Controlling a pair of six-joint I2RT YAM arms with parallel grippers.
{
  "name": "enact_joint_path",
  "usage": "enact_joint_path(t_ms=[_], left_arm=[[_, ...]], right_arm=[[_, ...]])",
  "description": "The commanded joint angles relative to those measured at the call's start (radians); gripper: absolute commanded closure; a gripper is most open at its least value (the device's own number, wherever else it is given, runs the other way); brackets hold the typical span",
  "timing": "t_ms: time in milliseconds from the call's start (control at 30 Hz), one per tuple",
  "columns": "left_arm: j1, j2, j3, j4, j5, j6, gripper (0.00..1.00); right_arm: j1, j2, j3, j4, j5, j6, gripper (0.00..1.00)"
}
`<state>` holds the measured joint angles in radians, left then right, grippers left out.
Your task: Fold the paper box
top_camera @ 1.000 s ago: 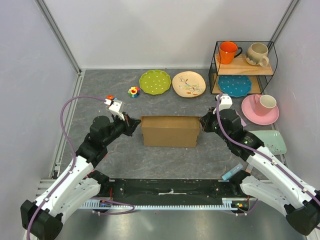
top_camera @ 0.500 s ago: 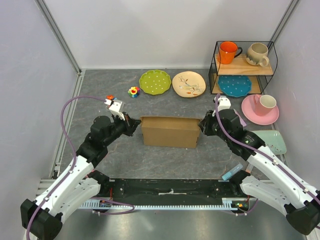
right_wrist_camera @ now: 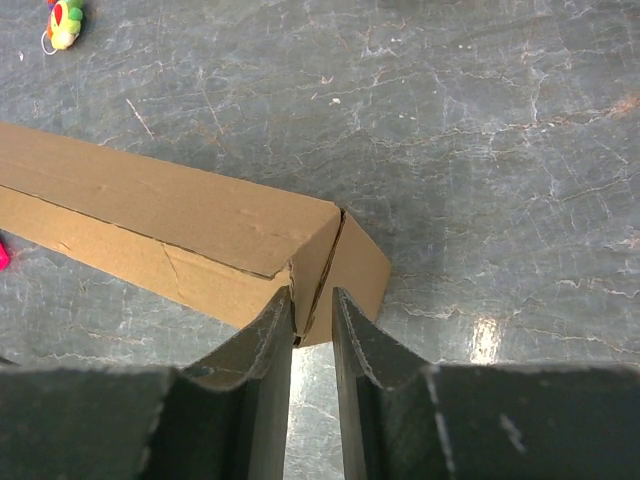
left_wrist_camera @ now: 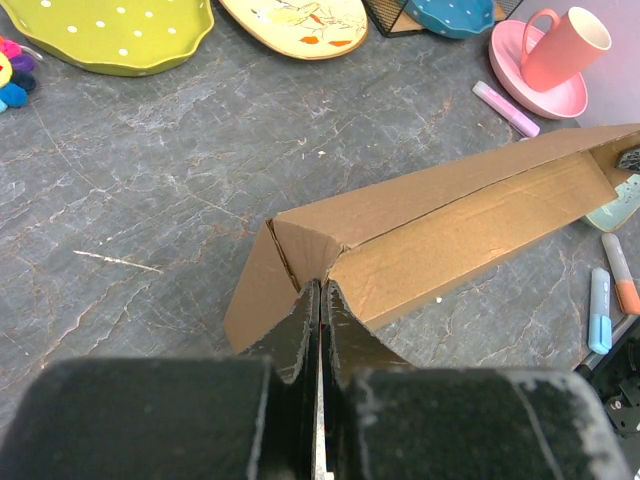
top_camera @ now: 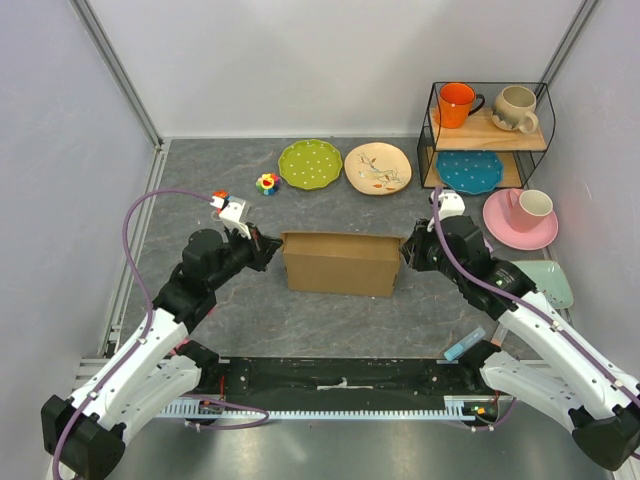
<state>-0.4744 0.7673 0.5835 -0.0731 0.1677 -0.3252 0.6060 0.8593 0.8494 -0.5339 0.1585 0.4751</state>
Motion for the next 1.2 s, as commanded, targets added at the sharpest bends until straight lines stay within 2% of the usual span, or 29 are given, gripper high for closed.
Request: enact_joint_path(t_ms=[0, 167, 267, 367, 400, 467, 567, 800, 967, 1100, 1167], left_arm=[[-0.003, 0.029, 0.003, -0.126, -0.019, -0.008, 0.98], [-0.003, 0.03, 0.003, -0.125, -0.019, -0.009, 0.98], [-0.003, 0.032, 0.003, -0.123, -0.016, -0.009, 0.98], [-0.003, 0.032, 0.003, -0.122, -0.014, -0.009, 0.98], [-0.003, 0.032, 0.003, -0.122, -0.014, -0.009, 0.98], [-0.003, 0.032, 0.003, -0.123, -0.013, -0.009, 0.98], [-0.003, 0.03, -0.002, -0.117, -0.007, -0.017, 0.98], [-0.009, 0.021, -0.053, -0.083, 0.001, -0.055, 0.98], [-0.01, 0.007, -0.059, -0.091, -0.008, -0.06, 0.98], [-0.009, 0.001, 0.012, -0.135, -0.03, -0.038, 0.82], [-0.009, -0.002, 0.061, -0.149, -0.03, -0.018, 0.78]], right_arm=[[0.0, -0.003, 0.059, 0.012, 0.059, -0.02, 0.71], [-0.002, 0.003, 0.062, 0.026, 0.062, -0.021, 0.73], [-0.002, 0.014, 0.06, 0.035, 0.062, -0.026, 0.78], [-0.002, 0.024, 0.054, 0.038, 0.062, -0.032, 0.86], [-0.002, 0.023, 0.047, 0.04, 0.062, -0.032, 0.93], [-0.002, 0.021, 0.037, 0.041, 0.061, -0.03, 1.0], [0.0, 0.003, 0.001, 0.043, 0.052, -0.015, 1.0], [0.0, -0.071, -0.197, 0.052, 0.03, 0.083, 1.0], [-0.002, -0.082, -0.228, 0.055, 0.03, 0.102, 1.0], [0.0, -0.057, -0.188, 0.051, 0.038, 0.089, 1.0], [-0.002, -0.048, -0.178, 0.048, 0.038, 0.088, 1.0]])
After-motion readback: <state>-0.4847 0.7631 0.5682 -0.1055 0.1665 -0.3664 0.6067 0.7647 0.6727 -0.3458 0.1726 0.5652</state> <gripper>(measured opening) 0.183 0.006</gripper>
